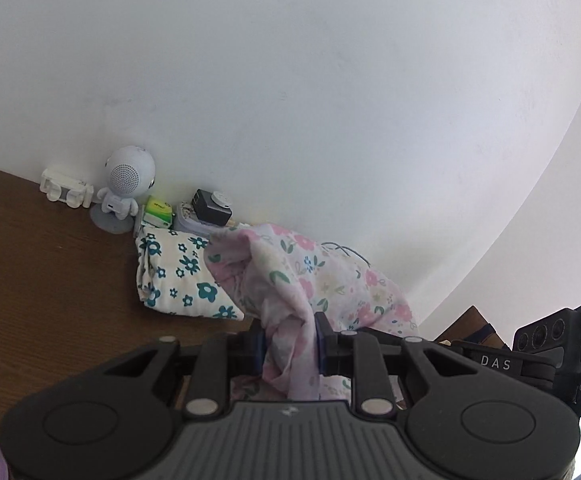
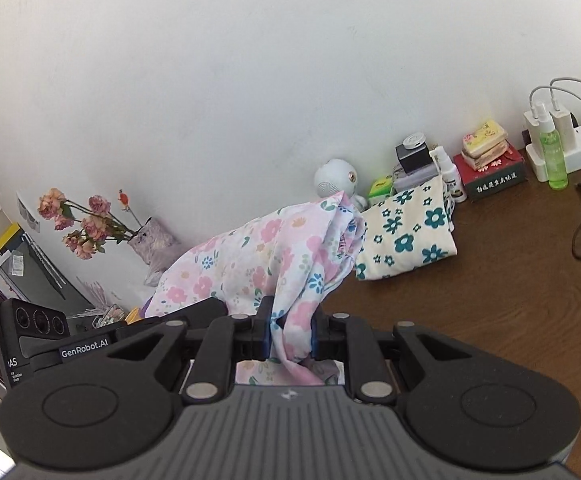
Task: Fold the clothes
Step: 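Carry the bundle with both tools to the clothes stack by the wall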
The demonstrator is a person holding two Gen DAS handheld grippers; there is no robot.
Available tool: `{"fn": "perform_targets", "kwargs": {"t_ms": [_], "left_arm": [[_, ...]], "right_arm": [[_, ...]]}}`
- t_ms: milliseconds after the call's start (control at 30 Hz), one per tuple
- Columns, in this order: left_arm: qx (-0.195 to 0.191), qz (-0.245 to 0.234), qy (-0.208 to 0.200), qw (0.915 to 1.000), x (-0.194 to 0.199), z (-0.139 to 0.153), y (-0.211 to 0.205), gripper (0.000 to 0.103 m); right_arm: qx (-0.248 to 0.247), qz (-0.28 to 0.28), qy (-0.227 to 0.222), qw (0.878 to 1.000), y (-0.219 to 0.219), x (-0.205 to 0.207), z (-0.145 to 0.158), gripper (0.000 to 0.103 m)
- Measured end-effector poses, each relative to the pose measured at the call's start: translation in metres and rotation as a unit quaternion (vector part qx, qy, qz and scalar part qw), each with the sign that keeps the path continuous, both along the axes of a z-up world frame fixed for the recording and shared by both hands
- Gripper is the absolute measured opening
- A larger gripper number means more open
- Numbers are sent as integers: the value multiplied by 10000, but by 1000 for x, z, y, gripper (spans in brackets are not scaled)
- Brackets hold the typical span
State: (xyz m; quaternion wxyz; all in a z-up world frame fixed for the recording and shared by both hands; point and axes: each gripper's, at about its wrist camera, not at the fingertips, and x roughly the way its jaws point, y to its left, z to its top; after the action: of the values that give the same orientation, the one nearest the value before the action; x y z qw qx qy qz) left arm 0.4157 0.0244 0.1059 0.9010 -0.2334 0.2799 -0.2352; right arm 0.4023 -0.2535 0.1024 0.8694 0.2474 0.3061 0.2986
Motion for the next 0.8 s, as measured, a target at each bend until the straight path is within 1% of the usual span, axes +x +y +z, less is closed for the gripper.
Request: {"fn": "perform_targets", "kwargs": {"t_ms": [167,233,367,433,567,667,800], "left_arm": [[-17,48,262,9996,86,-21,4,22],[-34,70,340,9994,117,-32,6,22],[-96,164,564,9982,165,-59,11,22],[-117,198,650,9976,183,-72,12,22],[-229,219,776,9965,211,-94,13,22],[-181,208,966,9949,224,-105,12,22],[-100,231,1029,9944,229,-115,10,24]], "right_arm": [[-56,-116,158,9998,7,84,-22,16],[-51,-149,229,9996,8,111,-35,16],[-39,-215,370,9991,11,166,-60,16],[-64,-242,453,9987,13,190,-73,16],[-134,-276,511,9982,16,219,-91,16],[-160,-295,559,9979,18,231,-101,16],[-171,-309,654,9972,19,240,-115,17]]}}
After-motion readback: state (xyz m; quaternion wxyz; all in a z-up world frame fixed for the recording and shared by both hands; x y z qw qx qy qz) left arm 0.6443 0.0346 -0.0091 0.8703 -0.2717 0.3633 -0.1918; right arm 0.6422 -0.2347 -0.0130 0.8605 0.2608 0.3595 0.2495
